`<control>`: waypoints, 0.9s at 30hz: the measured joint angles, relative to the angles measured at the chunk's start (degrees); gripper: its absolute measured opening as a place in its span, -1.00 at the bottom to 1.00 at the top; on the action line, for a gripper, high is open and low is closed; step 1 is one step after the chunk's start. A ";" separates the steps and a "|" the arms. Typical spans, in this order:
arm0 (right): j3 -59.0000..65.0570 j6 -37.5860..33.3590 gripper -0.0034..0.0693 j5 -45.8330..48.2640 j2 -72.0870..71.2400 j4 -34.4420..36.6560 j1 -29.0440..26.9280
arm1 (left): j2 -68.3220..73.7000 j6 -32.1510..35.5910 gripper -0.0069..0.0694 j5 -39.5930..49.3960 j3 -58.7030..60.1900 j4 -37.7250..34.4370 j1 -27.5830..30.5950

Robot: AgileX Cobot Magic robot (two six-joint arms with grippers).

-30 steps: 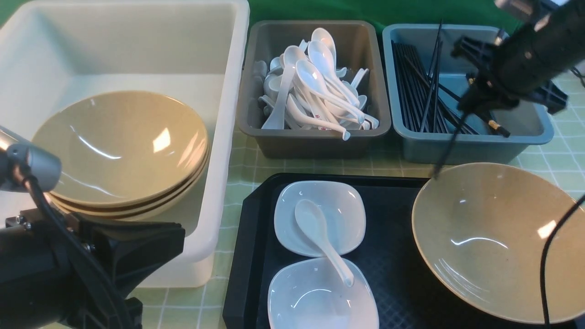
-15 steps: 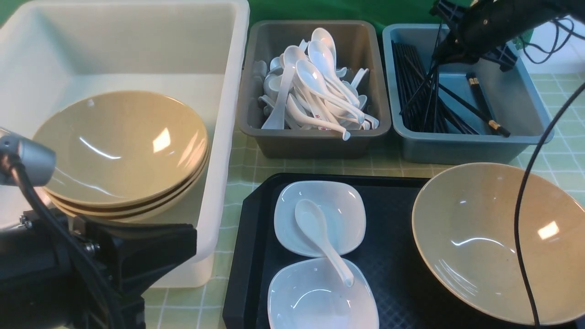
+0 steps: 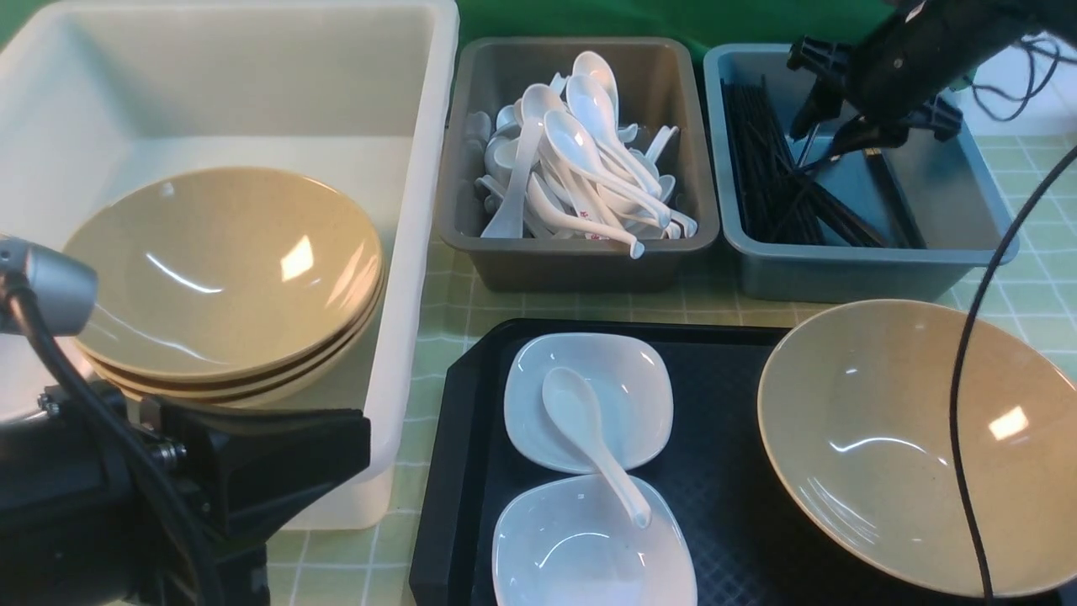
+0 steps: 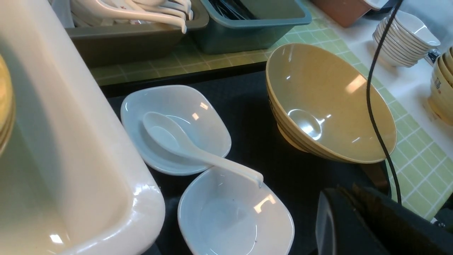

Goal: On green table put chopsticks spoon bowls plates into blue grey white boxes.

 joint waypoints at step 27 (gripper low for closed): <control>27.84 -10.65 0.21 17.56 -22.57 -8.91 38.38 | -2.37 -0.04 -0.82 18.79 -12.67 21.30 -0.05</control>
